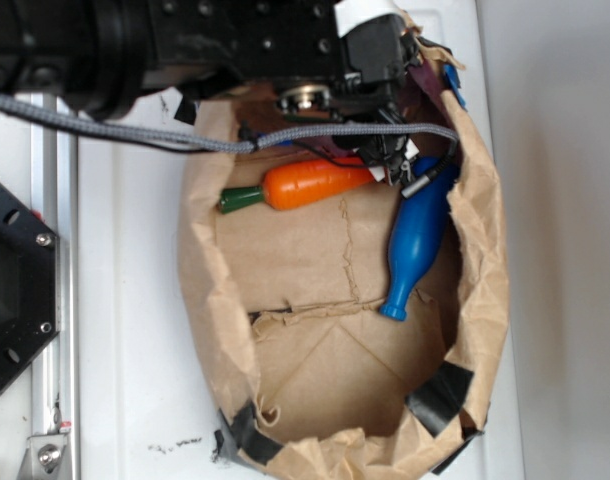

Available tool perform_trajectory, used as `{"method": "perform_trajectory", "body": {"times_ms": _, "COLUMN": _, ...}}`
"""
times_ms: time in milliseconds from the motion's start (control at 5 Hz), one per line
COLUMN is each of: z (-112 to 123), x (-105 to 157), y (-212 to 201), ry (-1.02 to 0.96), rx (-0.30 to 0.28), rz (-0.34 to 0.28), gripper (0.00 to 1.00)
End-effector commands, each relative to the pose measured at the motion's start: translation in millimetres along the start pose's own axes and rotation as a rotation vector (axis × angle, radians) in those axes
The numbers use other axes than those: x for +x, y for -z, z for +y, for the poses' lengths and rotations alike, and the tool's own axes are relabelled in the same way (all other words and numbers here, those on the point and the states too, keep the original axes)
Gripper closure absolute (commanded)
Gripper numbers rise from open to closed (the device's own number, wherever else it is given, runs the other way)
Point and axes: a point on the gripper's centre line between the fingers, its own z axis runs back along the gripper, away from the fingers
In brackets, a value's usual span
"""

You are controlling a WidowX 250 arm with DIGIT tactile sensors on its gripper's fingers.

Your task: Grab the green block.

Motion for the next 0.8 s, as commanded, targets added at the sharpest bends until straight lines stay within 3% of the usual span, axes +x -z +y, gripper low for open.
{"method": "perform_trajectory", "body": {"times_ms": 0, "z": 14, "x": 20, "y": -1, "ry": 0.069, "rx": -0.013, "rz": -0.047, "gripper": 0.0}}
{"method": "perform_trajectory", "body": {"times_ms": 600, "z": 2, "x": 11, "y": 30, "ry": 0.161, "rx": 0.049, "rz": -0.002, "gripper": 0.0}}
